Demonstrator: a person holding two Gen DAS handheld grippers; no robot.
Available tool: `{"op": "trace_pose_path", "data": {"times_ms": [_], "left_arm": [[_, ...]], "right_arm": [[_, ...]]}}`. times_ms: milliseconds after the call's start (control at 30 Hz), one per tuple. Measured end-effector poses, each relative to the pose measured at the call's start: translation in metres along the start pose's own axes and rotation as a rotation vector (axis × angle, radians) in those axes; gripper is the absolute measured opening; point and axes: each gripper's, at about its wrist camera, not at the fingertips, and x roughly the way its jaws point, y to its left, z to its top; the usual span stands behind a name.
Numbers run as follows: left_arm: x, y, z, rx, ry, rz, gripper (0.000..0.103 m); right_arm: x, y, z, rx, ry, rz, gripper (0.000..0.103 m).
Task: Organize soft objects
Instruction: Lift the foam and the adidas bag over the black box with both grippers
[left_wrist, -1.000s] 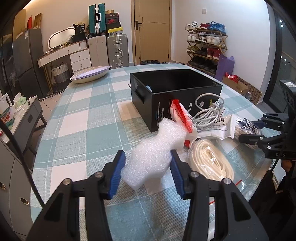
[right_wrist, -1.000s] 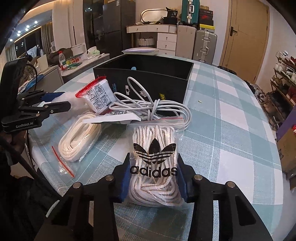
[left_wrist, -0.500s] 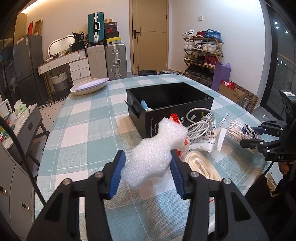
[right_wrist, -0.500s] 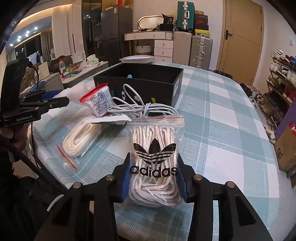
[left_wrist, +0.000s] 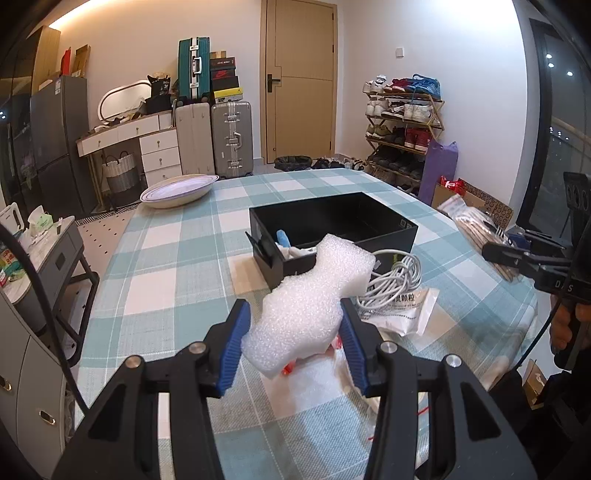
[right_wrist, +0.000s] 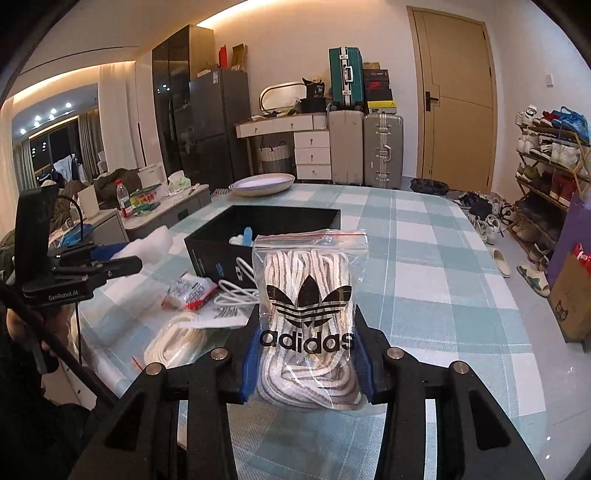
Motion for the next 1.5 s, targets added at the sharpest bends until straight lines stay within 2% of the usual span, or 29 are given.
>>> {"op": "trace_pose_path", "data": {"times_ms": [533,867,1100,1400,1500], "left_arm": [[0.017,-0.001,0.035,-0.026,-0.017,0.023,0.048],[0.045,-0.007,0.053,-0.016,-0.005,0.044,0.048],[0.064,-0.006,0.063,-0.022,0.009,0.081,0.048],[0.088,-0.007,0.069,-0.023,0.040,0.086,0.048],[0.095,-0.007,0.070,-0.020,0.053,0.094,0.048]], "right_arm": [[0.011,0.000,0.055,0.033,-0.055,0.075,0.043],[0.043,0.003,0.073,0.034,0.003,0.096,0.043],[0.069,0.002,0.078,0.045,0.088,0.089,0.043],[0.093,0.007,0.082,0.007,0.156,0.084,0.043],[0.103,0.011,0.083,-0.030,0.185,0.059,0.043]]}}
